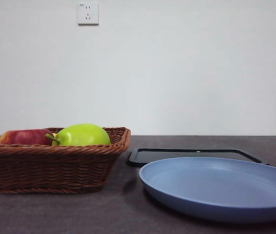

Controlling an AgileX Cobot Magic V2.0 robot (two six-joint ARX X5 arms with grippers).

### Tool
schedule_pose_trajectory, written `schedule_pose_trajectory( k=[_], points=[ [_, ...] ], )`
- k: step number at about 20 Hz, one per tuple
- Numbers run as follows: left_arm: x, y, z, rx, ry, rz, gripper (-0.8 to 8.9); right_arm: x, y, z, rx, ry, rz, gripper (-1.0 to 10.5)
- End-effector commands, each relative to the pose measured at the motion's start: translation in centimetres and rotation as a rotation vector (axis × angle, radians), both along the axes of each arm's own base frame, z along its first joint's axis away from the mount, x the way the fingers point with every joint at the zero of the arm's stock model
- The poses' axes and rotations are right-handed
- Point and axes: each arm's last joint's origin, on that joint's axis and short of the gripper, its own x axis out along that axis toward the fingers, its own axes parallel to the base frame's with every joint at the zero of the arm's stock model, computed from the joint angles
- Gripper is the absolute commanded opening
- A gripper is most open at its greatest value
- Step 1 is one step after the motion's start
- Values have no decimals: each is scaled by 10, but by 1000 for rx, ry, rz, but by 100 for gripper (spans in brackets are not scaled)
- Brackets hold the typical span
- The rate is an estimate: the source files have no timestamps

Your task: Take the lemon from the basket,put the lemon in the plate,hand out the plate

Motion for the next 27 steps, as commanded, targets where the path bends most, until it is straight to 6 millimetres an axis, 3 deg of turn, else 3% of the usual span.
schedule_pose_trajectory(
  k=[1, 9, 15, 17, 20, 23, 27],
  points=[
    [11, -1, 15, 81, 6, -49, 7, 6, 1, 14, -74, 9, 57, 3],
    [49, -7, 42, 114, 219, -226, 7, 33, 5, 28, -192, 259, 201, 4],
    [67, -17, 49, 124, 277, -301, 12, 57, 8, 2, -219, 553, 277, 41],
    [67, -19, 50, 113, 268, -329, 80, 63, 9, -7, -216, 620, 283, 109],
    [67, -20, 50, 112, 262, -326, 278, 73, 11, -19, -220, 676, 297, 251],
    [67, -20, 50, 78, 284, -309, 343, 84, 15, -27, -231, 675, 319, 278],
    [67, -20, 50, 73, 289, -309, 343, 99, 26, -44, -205, 690, 383, 272]
  ],
)
